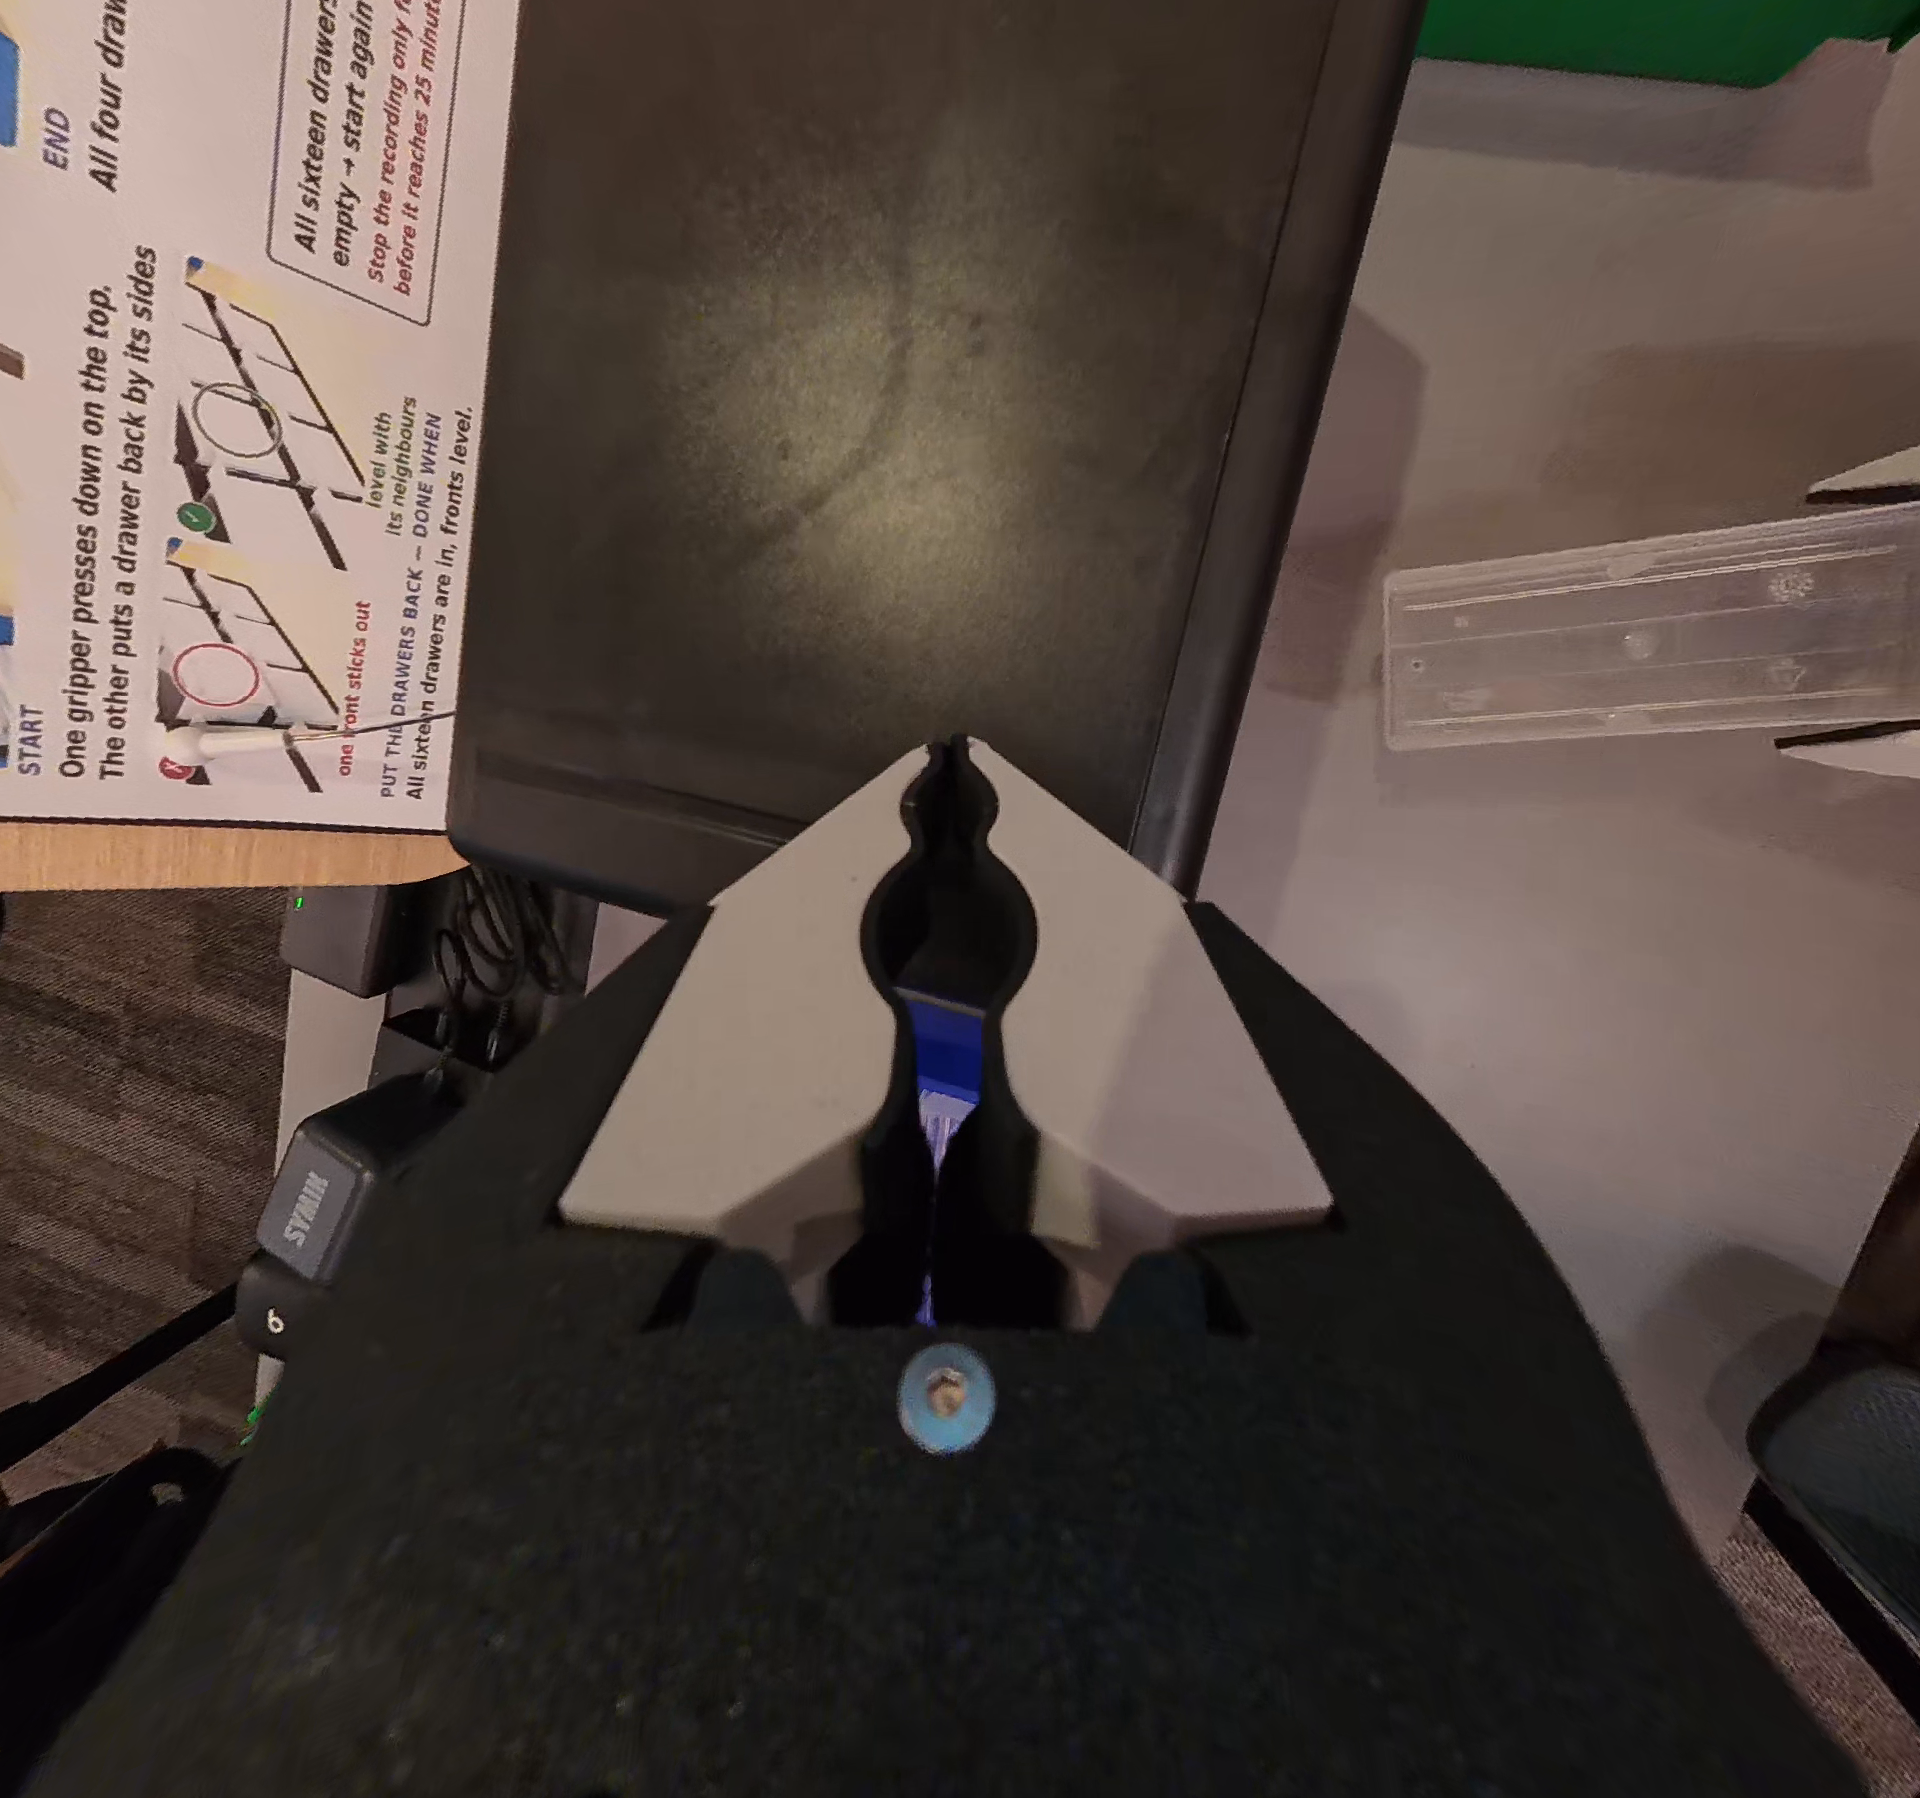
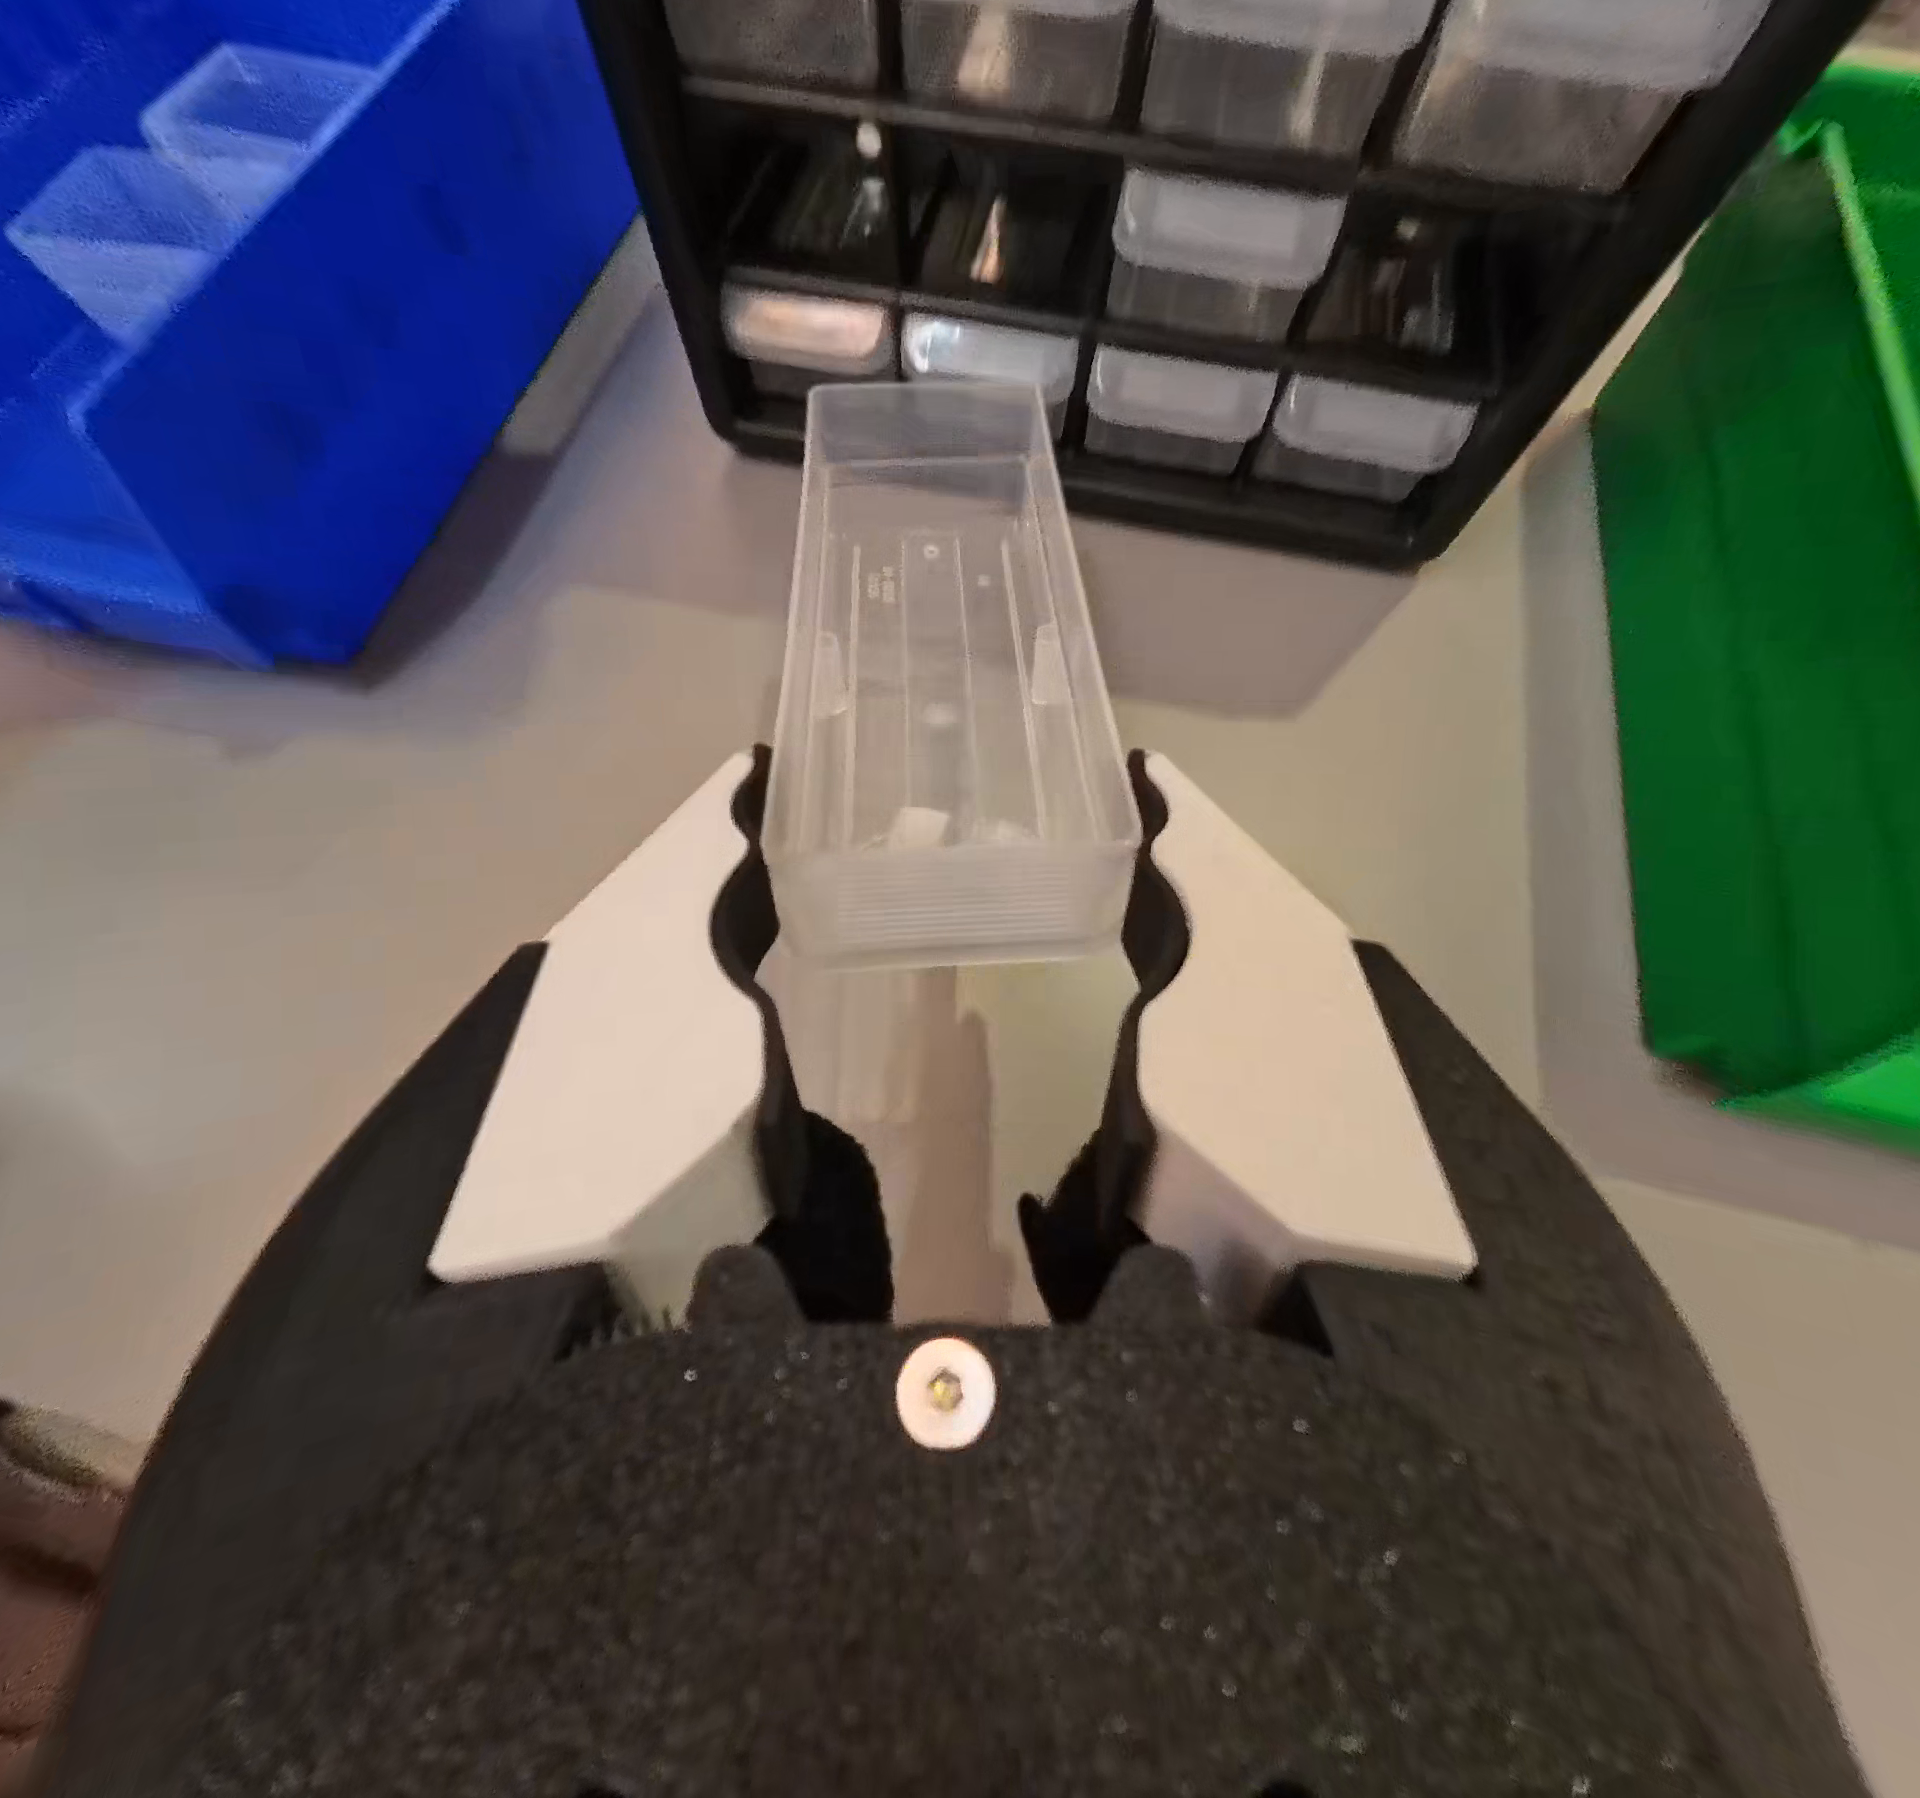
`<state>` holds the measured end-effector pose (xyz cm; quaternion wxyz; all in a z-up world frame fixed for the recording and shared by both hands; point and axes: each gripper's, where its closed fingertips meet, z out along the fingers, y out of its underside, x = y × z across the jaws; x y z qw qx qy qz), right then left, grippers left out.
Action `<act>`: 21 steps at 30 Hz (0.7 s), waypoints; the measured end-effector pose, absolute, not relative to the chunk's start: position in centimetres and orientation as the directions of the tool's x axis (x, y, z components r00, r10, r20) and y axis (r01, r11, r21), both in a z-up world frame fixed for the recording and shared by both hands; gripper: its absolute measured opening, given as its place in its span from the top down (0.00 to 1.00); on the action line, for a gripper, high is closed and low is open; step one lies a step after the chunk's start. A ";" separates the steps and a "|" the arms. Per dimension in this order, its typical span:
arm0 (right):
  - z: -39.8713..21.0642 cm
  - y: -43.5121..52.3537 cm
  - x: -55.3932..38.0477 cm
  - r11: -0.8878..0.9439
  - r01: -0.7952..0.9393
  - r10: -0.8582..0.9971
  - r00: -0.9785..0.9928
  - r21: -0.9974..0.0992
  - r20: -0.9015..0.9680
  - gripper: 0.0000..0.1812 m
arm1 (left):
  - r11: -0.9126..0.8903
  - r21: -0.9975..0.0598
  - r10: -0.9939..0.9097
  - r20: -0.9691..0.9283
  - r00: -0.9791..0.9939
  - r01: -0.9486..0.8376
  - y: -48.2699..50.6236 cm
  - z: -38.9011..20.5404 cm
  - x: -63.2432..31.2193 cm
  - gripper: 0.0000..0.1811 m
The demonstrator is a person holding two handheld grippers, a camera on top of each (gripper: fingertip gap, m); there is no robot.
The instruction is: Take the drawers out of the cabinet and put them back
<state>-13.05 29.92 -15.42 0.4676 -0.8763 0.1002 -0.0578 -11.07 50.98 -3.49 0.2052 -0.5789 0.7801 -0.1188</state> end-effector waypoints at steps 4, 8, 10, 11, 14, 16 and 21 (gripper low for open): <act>-13.0 32.4 -12.1 -0.534 -0.113 -0.271 0.962 -0.838 0.044 0.63 | 0.295 -0.415 -0.954 -0.181 -0.239 -0.861 51.0 -3.5 -11.1 1.00; -13.2 34.0 -11.3 -0.536 -0.206 -0.317 0.948 -0.819 -0.031 0.63 | 0.287 -0.416 -0.956 -0.176 -0.233 -0.863 51.0 -3.5 -11.1 1.00; -13.5 34.5 -11.2 -0.539 -0.225 -0.321 0.946 -0.811 -0.049 0.63 | 0.287 -0.414 -0.956 -0.174 -0.235 -0.864 51.0 -3.5 -11.1 1.00; -13.6 34.7 -11.2 -0.543 -0.232 -0.325 0.944 -0.807 -0.052 0.63 | 0.287 -0.414 -0.956 -0.172 -0.236 -0.864 51.0 -3.5 -11.1 1.00; -13.2 35.2 -10.8 -0.529 -0.252 -0.343 0.937 -0.811 -0.067 0.63 | 0.284 -0.416 -0.958 -0.166 -0.235 -0.864 51.0 -3.5 -11.1 1.00; -13.4 35.5 -10.7 -0.531 -0.269 -0.345 0.935 -0.804 -0.086 0.63 | 0.282 -0.419 -0.958 -0.165 -0.233 -0.863 51.0 -3.5 -11.1 1.00; -13.8 35.9 -10.8 -0.530 -0.280 -0.351 0.932 -0.801 -0.094 0.63 | 0.283 -0.420 -0.958 -0.170 -0.232 -0.862 50.9 -3.5 -11.1 1.00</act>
